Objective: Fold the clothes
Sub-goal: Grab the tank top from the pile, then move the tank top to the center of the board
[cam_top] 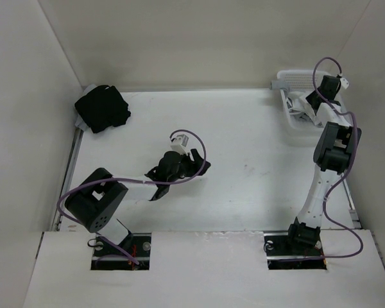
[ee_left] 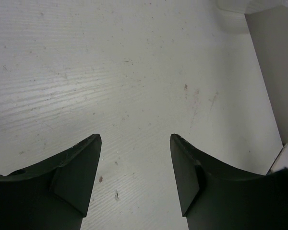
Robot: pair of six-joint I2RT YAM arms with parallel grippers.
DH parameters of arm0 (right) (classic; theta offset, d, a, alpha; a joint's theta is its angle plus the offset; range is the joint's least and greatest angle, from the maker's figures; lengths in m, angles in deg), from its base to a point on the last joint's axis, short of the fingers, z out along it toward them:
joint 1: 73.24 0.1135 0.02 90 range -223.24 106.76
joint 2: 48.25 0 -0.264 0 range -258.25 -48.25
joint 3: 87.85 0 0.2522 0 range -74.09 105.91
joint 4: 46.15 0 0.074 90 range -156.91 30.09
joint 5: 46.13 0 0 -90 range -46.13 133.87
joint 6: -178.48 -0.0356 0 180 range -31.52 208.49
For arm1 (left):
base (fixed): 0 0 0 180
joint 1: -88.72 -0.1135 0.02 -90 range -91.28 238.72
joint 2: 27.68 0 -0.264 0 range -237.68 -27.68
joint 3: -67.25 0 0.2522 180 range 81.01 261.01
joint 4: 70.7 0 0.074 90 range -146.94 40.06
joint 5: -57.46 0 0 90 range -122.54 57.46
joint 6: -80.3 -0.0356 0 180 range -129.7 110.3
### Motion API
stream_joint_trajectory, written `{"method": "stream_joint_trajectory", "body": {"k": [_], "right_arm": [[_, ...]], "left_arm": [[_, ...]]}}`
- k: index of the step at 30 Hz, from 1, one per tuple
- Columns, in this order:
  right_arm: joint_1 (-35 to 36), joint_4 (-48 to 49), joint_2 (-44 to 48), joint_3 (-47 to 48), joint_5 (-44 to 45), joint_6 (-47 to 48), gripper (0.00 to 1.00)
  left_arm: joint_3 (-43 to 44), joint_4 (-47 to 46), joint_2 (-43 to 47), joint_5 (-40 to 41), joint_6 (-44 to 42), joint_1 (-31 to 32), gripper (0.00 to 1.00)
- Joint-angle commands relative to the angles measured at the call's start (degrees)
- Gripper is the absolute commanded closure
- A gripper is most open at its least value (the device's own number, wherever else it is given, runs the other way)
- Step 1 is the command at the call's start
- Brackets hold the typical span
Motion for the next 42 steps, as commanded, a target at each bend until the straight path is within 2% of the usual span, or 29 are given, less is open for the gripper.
{"method": "stream_joint_trajectory", "body": {"k": [1,5,10,14,17,22,24,25,26,27,28,29,31,32,34,36,39,42], "right_arm": [[-0.08,6.45,5.07,-2.76,-2.69,-4.25,1.0],[0.36,14.62,14.82,-12.07,-2.08,-4.34,1.0],[1.85,19.99,27.82,-21.83,-1.72,-5.48,1.0],[5.88,22.9,42.05,-29.3,-4.44,-7.94,1.0],[10.55,22.55,50.07,-30.81,-5.41,-7.77,1.0],[25.56,18.25,63.78,-32.73,-7.96,-5.57,1.0],[33.55,18.33,68.09,-40.01,-7.52,-5.22,0.98],[40.8,18.33,70.19,-48.48,-7.26,-5.48,0.96],[41.92,18.33,70.3,-49.87,-7.17,-5.66,0.96],[48.28,18.59,70.39,-57.8,-7.0,-6.88,0.95],[49.13,18.77,70.13,-59.01,-7.17,-7.15,0.95],[55.14,19.12,67.95,-64.85,-8.56,-8.2,0.93],[61.85,19.21,64.17,-69.29,-11.11,-8.3,0.86],[64.67,18.68,63.02,-70.87,-11.39,-8.64,0.79],[68.29,18.59,63.09,-73.95,-8.68,-10.31,0.6],[70.14,18.33,66.41,-76.67,-4.47,-11.63,0.48],[70.23,16.4,71.87,-79.23,-1.64,-12.07,0.44],[68.48,11.14,77.49,-82.04,3.0,-14.44,0.51]], "left_arm": [[0.28,-4.2,-0.33,-1.18,0.34,-0.43,0.42],[0.28,-4.2,-0.15,-1.18,0.34,-0.35,0.42],[0.01,-4.2,0.55,-1.18,0.43,-0.08,0.42],[-0.43,-4.2,1.87,-1.18,0.69,-0.52,0.43],[-1.3,-4.2,3.54,-1.09,1.92,-1.93,0.43],[-3.5,-1.22,11.69,-0.83,4.73,-7.28,0.43],[-4.46,1.76,16.44,-0.22,5.7,-10.09,0.43],[-5.51,4.48,20.46,0.05,6.4,-12.71,0.43],[-6.05,5.72,22.24,0.31,6.75,-13.87,0.43],[-7.7,8.78,26.79,0.66,7.8,-16.58,0.43],[-8.07,9.33,27.79,0.75,7.98,-17.13,0.43],[-9.9,12.99,32.85,1.27,8.51,-20.18,0.43],[-11.49,17.84,37.88,2.5,8.34,-23.36,0.43],[-12.02,20.04,39.82,3.38,8.08,-24.59,0.42],[-12.82,22.95,41.68,5.75,7.29,-25.57,0.42],[-12.47,24.62,41.43,7.16,6.5,-25.48,0.42],[-11.33,24.98,39.23,8.04,5.44,-24.87,0.43],[-9.92,26.47,36.25,9.27,2.64,-23.47,0.44]]}}
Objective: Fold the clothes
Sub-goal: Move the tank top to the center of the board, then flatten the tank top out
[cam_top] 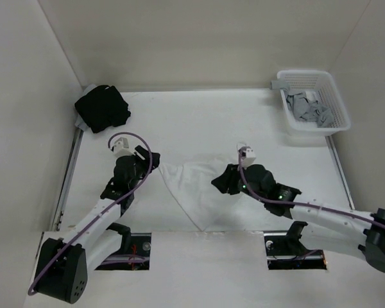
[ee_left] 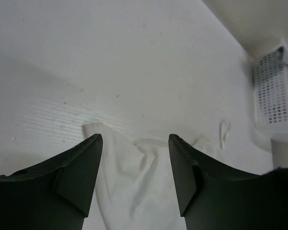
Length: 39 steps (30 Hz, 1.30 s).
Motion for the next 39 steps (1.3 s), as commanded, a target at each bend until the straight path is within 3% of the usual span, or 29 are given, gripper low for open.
{"method": "stream_joint_trajectory", "body": {"k": [1,4,5,7,9,13,19,22,24,28,31,35,39], "right_arm": [[-2.36,-2.9,7.32,-2.27,8.76,-4.47,0.57],[-5.0,-11.69,10.4,-4.56,11.94,-8.87,0.77],[-5.53,-13.11,10.5,-4.91,12.29,-9.75,0.78],[-6.85,-17.23,9.8,-5.96,13.96,-12.56,0.77],[-7.55,-18.92,9.27,-6.84,15.02,-14.67,0.66],[-8.08,-18.84,9.09,-7.9,15.37,-16.79,0.55],[-8.26,-17.52,7.95,-9.92,14.5,-19.51,0.62],[-8.26,-17.34,7.6,-10.19,13.71,-20.31,0.66],[-8.43,-16.82,6.03,-9.49,12.83,-19.61,0.66],[-9.4,-14.36,1.36,-6.94,11.51,-17.85,0.65],[-11.06,-11.73,-2.15,-5.01,10.98,-16.27,0.67],[-17.64,-5.49,-9.08,-1.68,8.62,-12.15,0.87],[-23.8,1.28,-20.24,6.58,3.35,-7.31,0.98]], "left_arm": [[2.28,3.09,-3.25,4.0,-4.47,1.89,0.44],[2.72,3.45,-8.17,9.54,-6.33,4.0,0.44],[3.15,3.27,-10.02,10.95,-6.42,4.7,0.45],[5.08,3.36,-14.93,13.33,-6.16,7.07,0.47],[6.84,2.57,-19.15,14.82,-6.24,8.48,0.48],[9.39,2.22,-24.61,15.88,-6.51,8.14,0.52],[11.51,0.81,-29.63,16.41,-6.59,7.26,0.56],[11.86,-0.33,-31.39,15.27,-6.59,6.91,0.63],[11.51,-1.47,-32.35,14.05,-6.51,6.99,0.69],[11.6,-3.67,-34.2,11.23,-6.07,6.73,0.7],[11.6,-4.11,-34.64,9.04,-5.8,6.47,0.81],[10.46,-3.76,-33.33,7.71,-5.37,5.94,0.93],[7.21,-3.06,-28.68,6.74,-3.0,4.54,0.97]]}}
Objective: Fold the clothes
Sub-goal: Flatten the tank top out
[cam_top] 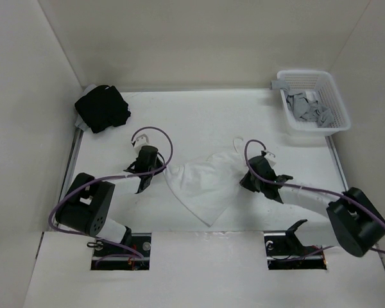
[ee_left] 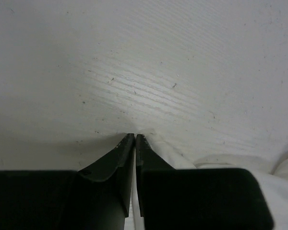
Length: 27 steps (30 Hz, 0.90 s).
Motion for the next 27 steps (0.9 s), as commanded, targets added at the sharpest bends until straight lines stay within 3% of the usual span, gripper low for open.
{"method": "stream_joint_trajectory", "body": {"k": [1,6,7,10,13,16,20,27], "right_arm": [[-5.78,12.12,-11.18,11.2,-5.25,7.05,0.99],[-11.76,15.66,-23.24,26.76,-7.72,10.66,0.98],[-12.29,14.27,-24.73,30.09,-8.85,11.8,0.86],[-12.29,13.37,-21.16,27.25,-6.94,12.34,0.64],[-9.06,13.37,-12.56,16.98,-5.0,11.55,0.57],[-1.87,9.27,-1.94,5.12,-1.67,8.06,0.55],[3.69,2.4,6.08,-1.41,1.85,2.07,0.56],[4.05,1.07,5.67,-1.96,-0.07,1.88,0.63]], "left_arm": [[-3.77,0.05,6.75,-1.74,2.65,-1.67,0.98],[-6.76,5.31,15.46,-1.56,4.4,-2.29,0.99],[-7.11,5.76,16.43,-1.74,4.58,-2.29,0.99],[-8.34,7.69,20.29,-1.83,6.51,-1.15,0.99],[-9.14,7.87,21.89,-2.0,8.1,-0.01,0.99],[-9.14,7.61,22.15,-2.26,8.63,0.87,0.99],[-9.57,5.86,21.45,-2.88,8.63,0.96,0.99],[-9.58,5.06,21.8,-3.93,8.1,1.66,0.99]]}}
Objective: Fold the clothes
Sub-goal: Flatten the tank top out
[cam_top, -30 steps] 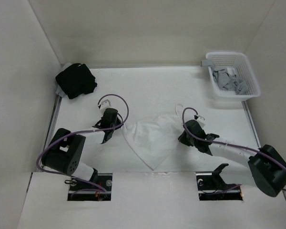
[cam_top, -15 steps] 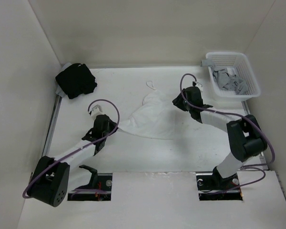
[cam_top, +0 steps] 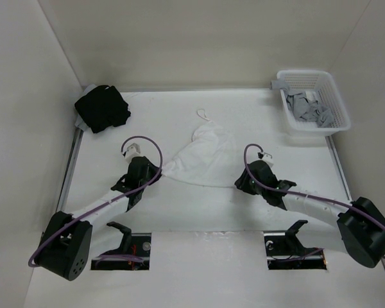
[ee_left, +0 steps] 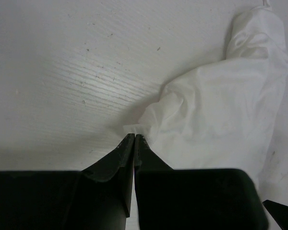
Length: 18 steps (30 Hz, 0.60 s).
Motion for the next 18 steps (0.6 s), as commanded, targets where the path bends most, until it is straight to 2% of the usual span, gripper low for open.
{"method": "stream_joint_trajectory", "body": {"k": [1,10,12,13,18], "right_arm": [[0.25,0.35,-1.7,1.17,-0.4,-1.09,0.63],[-0.89,7.9,-5.39,-0.5,-4.09,-2.59,0.63],[-1.15,9.66,-6.62,-0.5,-5.41,-2.59,0.66],[-1.24,9.75,-7.06,-0.41,-5.59,-2.59,0.68],[-1.59,10.1,-6.55,-0.41,-5.07,-2.67,0.94]], "left_arm": [[-0.48,-2.35,0.97,-1.05,0.06,0.66,0.99],[-1.36,-2.53,1.68,-1.05,-0.12,0.66,0.99],[-1.45,-2.53,2.03,-1.05,-0.29,0.66,0.99],[-1.54,-2.53,2.11,-1.05,-0.3,0.48,0.99],[-1.36,-2.27,2.73,-1.05,-0.3,0.22,0.99]]}}
